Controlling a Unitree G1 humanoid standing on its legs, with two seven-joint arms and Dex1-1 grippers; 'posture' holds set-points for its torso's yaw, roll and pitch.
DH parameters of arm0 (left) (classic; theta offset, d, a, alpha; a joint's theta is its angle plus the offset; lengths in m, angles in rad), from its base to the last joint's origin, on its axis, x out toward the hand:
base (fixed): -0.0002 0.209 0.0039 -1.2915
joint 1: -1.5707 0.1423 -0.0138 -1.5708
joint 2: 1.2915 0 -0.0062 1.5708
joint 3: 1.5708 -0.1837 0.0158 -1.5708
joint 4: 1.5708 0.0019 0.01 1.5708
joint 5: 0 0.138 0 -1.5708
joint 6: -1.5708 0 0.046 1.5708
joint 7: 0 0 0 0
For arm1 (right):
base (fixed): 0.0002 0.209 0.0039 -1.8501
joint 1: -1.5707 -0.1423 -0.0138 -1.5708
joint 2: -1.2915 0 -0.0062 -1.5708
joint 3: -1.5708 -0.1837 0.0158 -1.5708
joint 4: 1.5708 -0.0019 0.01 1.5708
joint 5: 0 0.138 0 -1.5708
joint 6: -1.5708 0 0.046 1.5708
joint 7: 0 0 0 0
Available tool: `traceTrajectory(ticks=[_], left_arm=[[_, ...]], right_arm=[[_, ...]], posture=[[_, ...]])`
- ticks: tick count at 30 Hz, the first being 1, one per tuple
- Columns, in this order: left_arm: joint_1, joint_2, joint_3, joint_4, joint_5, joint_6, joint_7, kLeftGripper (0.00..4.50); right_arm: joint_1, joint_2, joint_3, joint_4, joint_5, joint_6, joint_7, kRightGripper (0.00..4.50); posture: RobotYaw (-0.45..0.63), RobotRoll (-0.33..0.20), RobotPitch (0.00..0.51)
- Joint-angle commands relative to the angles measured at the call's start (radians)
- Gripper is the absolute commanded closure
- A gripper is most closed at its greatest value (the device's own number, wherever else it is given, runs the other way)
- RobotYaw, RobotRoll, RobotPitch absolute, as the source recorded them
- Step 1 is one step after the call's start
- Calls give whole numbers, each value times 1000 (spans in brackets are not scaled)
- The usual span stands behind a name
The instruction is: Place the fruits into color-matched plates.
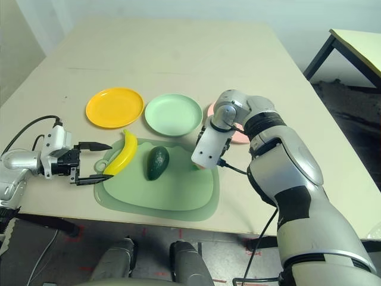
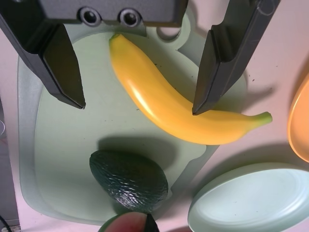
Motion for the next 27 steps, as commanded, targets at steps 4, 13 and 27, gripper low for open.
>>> traceTrajectory(ticks=[4,13,27], left_arm=[[-20,-9,-6,34,10,-14,-11,0],[-45,-17,-5,63,16,-27,-16,0],[-56,-9,1,57,15,-16,-8,0]], right_arm=[[-31,-22,-24,-19,52,17,67,2153],[-146,-20,-84,25,103,164,120,2153],[-232,-60,-13,200,-165,489,-261,2153]], posture=[[64,0,137],[57,0,124],[80,0,116]])
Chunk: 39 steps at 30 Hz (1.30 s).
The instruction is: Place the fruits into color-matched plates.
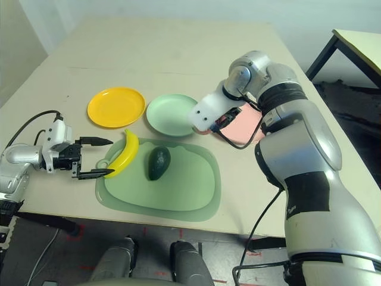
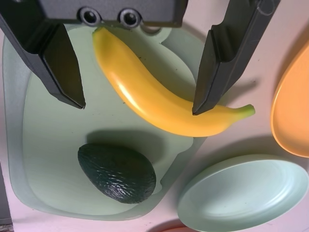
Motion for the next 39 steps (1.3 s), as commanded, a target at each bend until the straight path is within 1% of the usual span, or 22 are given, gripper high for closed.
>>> traceTrajectory(ticks=[1,10,17,19,20,23,29,34,39], left_arm=[[8,7,4,-4,6,5,2,0],[54,29,24,-51,-6,23,18,0],[54,30,24,-62,-7,32,26,0],[58,32,25,-67,-9,34,27,0],[59,32,24,-67,-9,35,28,0],[59,32,24,-66,-8,36,28,0],[44,24,18,-51,-5,33,28,0],[32,16,13,-41,-2,30,27,0],[25,15,13,-26,0,24,20,0]], right_arm=[[-9,-19,25,26,-67,86,-95,2153],[28,-55,34,51,-142,203,-223,2153],[54,-56,28,53,-155,219,-243,2153],[56,-56,26,53,-156,220,-251,1399],[57,-56,26,53,-158,223,-255,1165],[58,-59,25,54,-160,228,-261,29],[52,-71,15,53,-152,236,-257,29],[33,-89,-16,53,-124,254,-237,29],[-21,-119,-175,49,25,328,-66,29]], posture=[[80,0,116],[99,0,125],[105,0,135],[104,0,135],[104,0,135],[100,0,137],[86,0,137],[75,0,137],[73,0,140]])
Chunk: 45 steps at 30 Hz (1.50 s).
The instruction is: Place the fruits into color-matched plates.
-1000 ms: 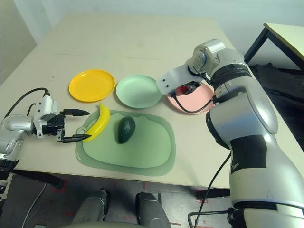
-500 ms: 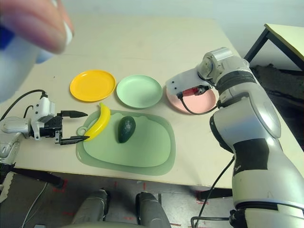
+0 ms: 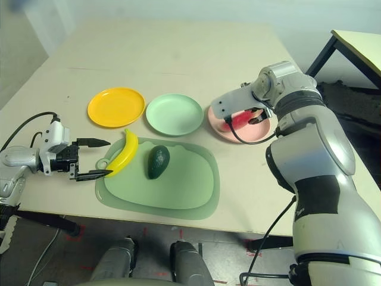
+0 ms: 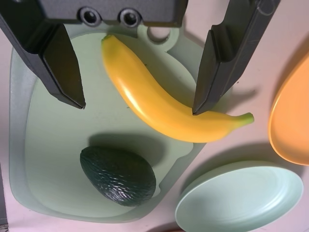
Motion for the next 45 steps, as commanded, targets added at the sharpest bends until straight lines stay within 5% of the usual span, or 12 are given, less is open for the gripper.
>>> traceTrajectory(ticks=[1,6,13,21,35,45], left_arm=[[-2,-2,-1,18,6,-8,-7,0],[6,-5,7,19,2,-8,4,0],[-26,-17,-12,69,12,-24,-22,0],[-91,-40,-25,136,26,-53,-43,0],[-64,-33,-15,115,24,-55,-37,0],[-26,-13,-3,84,13,-45,-16,0]], right_arm=[[-53,-32,-122,-4,119,38,114,29],[-95,-93,-350,-21,329,156,195,29],[-56,-197,-447,-37,394,236,184,29],[-106,-104,-517,-58,472,327,200,29],[-15,148,-191,-132,256,99,391,29],[167,136,-41,-320,210,-322,440,29]], posture=[[78,0,142],[70,0,144],[-2,0,136],[-8,0,131],[39,0,133],[44,0,133]])
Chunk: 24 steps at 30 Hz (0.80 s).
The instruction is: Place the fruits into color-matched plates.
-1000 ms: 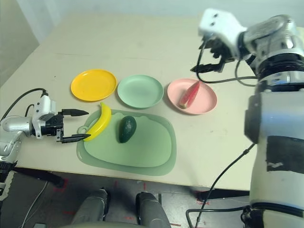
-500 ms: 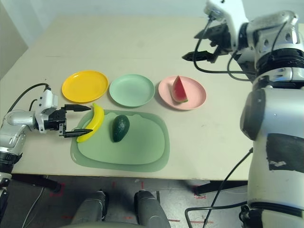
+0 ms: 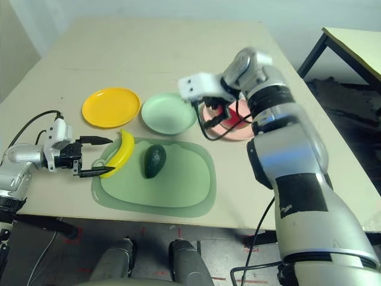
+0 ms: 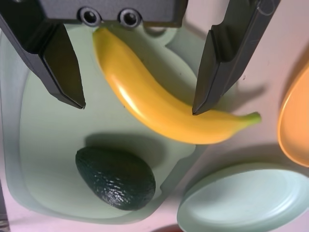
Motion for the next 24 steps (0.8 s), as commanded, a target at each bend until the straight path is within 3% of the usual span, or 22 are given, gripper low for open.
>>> traceTrajectory(ticks=[1,8,24], left_arm=[[3,7,7,-13,5,5,0,0],[-12,6,-6,9,14,-3,-20,0],[-28,17,-2,43,34,-20,-29,0]], right_arm=[[31,-26,42,-94,16,-204,49,29],[61,-17,83,-235,116,-424,122,29],[33,105,186,-421,295,-263,133,29]], posture=[[40,0,134],[32,0,137],[61,0,150]])
